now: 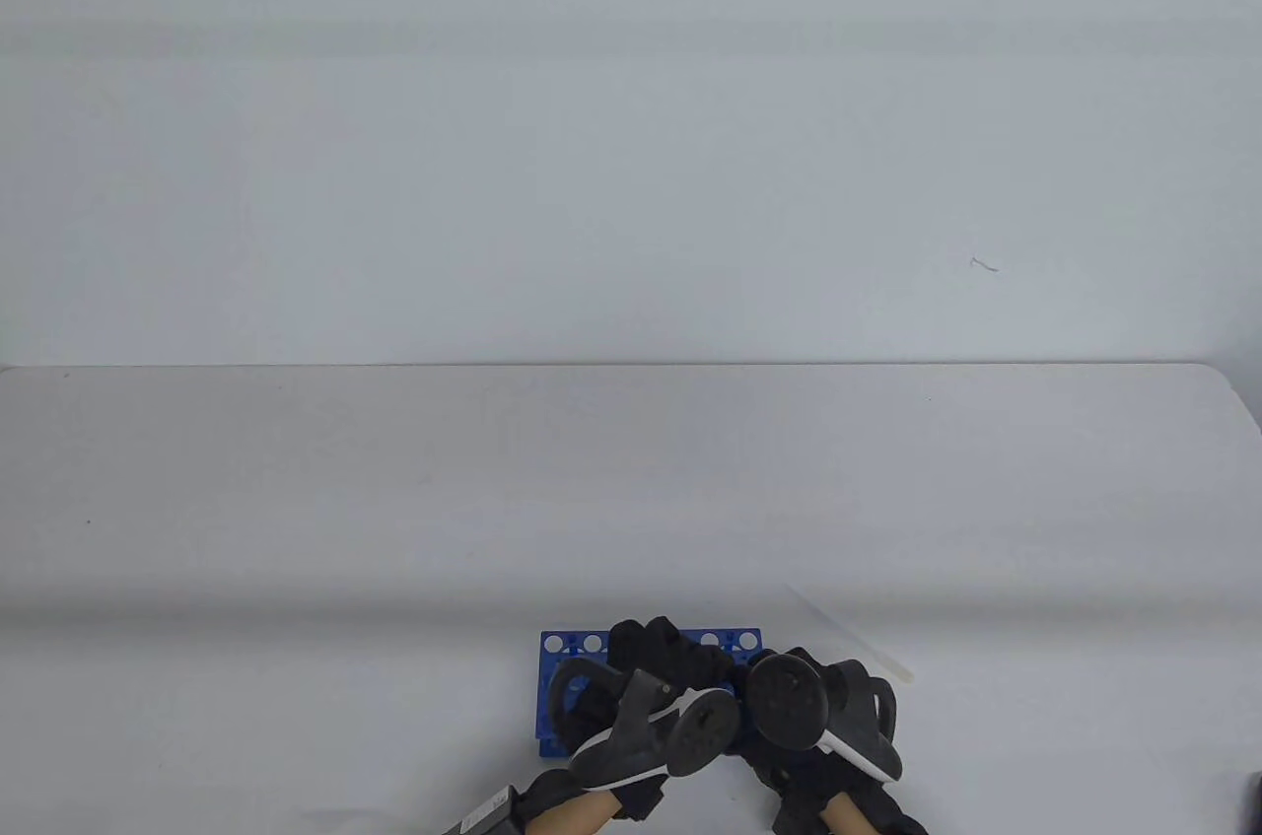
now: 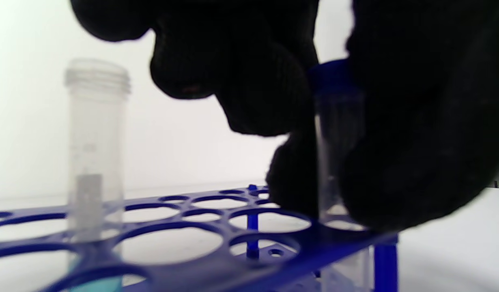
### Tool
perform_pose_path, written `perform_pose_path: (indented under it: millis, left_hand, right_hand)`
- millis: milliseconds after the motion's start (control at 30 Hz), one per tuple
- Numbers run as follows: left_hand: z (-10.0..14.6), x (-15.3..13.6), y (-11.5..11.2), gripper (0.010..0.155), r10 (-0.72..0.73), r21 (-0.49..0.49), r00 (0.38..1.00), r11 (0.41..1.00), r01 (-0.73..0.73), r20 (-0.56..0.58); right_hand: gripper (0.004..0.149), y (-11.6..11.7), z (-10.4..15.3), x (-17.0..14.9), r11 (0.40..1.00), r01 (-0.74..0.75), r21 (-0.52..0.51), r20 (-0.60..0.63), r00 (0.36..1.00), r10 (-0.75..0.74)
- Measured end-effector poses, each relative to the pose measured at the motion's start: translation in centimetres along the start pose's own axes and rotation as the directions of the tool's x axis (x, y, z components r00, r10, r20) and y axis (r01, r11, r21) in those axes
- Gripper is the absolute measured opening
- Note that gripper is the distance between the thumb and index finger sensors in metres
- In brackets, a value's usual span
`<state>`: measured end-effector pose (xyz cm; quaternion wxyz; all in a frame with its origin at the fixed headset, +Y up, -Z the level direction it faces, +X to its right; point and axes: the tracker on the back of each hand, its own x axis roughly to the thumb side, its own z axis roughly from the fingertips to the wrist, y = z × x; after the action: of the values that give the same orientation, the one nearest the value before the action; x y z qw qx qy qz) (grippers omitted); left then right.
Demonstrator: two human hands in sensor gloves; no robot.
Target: Press a plastic transfer pipette bulb to move liquid between test tubes
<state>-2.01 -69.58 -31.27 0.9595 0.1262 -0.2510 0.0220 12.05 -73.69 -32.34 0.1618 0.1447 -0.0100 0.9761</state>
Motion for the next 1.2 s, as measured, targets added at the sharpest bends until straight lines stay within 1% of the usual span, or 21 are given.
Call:
perform_pose_path:
  millis: [67,100,133,200,233,267,300,500,600,633,667,700,733,767,833,933,1000,1100,1167,1200]
  left_hand:
    - [0.06,-0.29,0.04,0.067,0.019,-0.040,1.000,0.999,-0.018,0.020]
    - [0.08,-0.39,0.10,0.073,0.028,-0.050,0.999,0.998,-0.027,0.021]
    - [0.04,-0.54,0.22,0.075,0.047,-0.082,0.998,0.996,-0.045,0.030]
    - [-0.02,-0.62,0.40,0.070,0.101,-0.115,0.994,0.989,-0.096,0.037]
    - [-0.07,-0.56,0.46,0.065,0.120,-0.111,0.992,0.987,-0.115,0.041]
    - [-0.05,-0.49,0.49,0.060,0.113,-0.088,0.993,0.990,-0.110,0.027]
    - [-0.15,-0.46,0.53,0.059,0.111,-0.084,0.993,0.991,-0.108,0.033]
    - [-0.02,-0.52,-0.04,0.060,0.101,-0.014,0.995,0.995,-0.101,-0.020]
    - [0.06,-0.51,0.08,0.060,0.082,-0.014,0.996,0.997,-0.082,-0.026]
    - [0.11,-0.54,0.20,0.064,0.086,-0.035,0.996,0.996,-0.086,-0.008]
    - [0.10,-0.53,0.28,0.071,0.097,-0.065,0.995,0.993,-0.096,0.006]
    - [0.09,-0.53,0.44,0.073,0.107,-0.093,0.994,0.990,-0.106,0.005]
    - [-0.01,-0.50,0.54,0.071,0.121,-0.117,0.992,0.986,-0.118,0.024]
    - [-0.02,-0.44,0.62,0.068,0.138,-0.119,0.990,0.984,-0.135,0.023]
    - [-0.09,-0.30,0.65,0.060,0.115,-0.093,0.993,0.989,-0.113,0.014]
    - [-0.09,-0.11,0.60,0.058,0.103,-0.056,0.995,0.993,-0.102,0.007]
    - [0.06,-0.17,0.34,0.058,0.087,-0.019,0.996,0.996,-0.087,-0.015]
    - [0.11,-0.42,0.14,0.058,0.089,0.008,0.995,0.996,-0.088,-0.045]
    - [0.04,-0.73,0.11,0.062,0.120,-0.010,0.992,0.993,-0.121,-0.043]
    - [-0.01,-0.80,0.09,0.068,0.138,-0.057,0.990,0.989,-0.139,-0.031]
  right_hand:
    - [0.050,0.00,0.00,-0.01,1.000,0.001,0.001,0.000,1.000,-0.001]
    - [0.050,0.00,0.00,-0.02,1.000,0.001,0.001,0.001,1.000,-0.001]
    - [0.050,0.00,0.00,0.00,1.000,0.000,0.001,0.001,1.000,0.000]
    - [0.050,0.00,-0.02,-0.01,1.000,0.000,0.003,0.000,1.000,0.000]
    - [0.050,0.00,-0.01,-0.03,1.000,0.002,0.003,0.000,1.000,-0.002]
    - [0.050,0.01,0.00,-0.03,1.000,0.005,0.003,-0.001,1.000,-0.005]
    - [0.050,0.02,0.00,-0.03,1.000,0.005,0.001,-0.001,1.000,-0.005]
    - [0.050,0.02,-0.01,-0.01,1.000,0.003,-0.001,-0.003,1.000,-0.003]
    - [0.050,0.01,0.00,-0.02,1.000,0.002,-0.001,-0.002,1.000,-0.002]
    - [0.050,0.01,0.00,-0.02,1.000,0.003,0.000,-0.002,1.000,-0.003]
    - [0.050,0.02,0.00,0.00,1.000,0.003,0.000,-0.001,1.000,-0.003]
    - [0.050,0.02,-0.01,0.02,1.000,-0.002,0.000,0.000,1.000,0.002]
    - [0.050,0.01,-0.01,0.01,1.000,-0.003,0.000,0.000,1.000,0.003]
    - [0.050,0.01,-0.02,-0.01,1.000,0.000,0.001,-0.001,1.000,0.000]
    - [0.049,0.02,-0.01,-0.03,1.000,0.004,0.002,-0.001,1.000,-0.004]
    - [0.049,0.03,-0.01,-0.03,1.000,0.003,0.000,-0.002,1.000,-0.003]
    - [0.049,0.04,-0.02,-0.02,1.000,0.004,0.000,-0.003,1.000,-0.004]
    - [0.049,0.03,-0.01,-0.04,1.000,0.002,0.000,-0.002,1.000,-0.002]
    - [0.049,0.04,-0.02,-0.04,1.000,0.003,0.000,-0.003,1.000,-0.003]
    - [0.049,0.04,-0.01,-0.02,1.000,0.003,0.000,-0.003,1.000,-0.003]
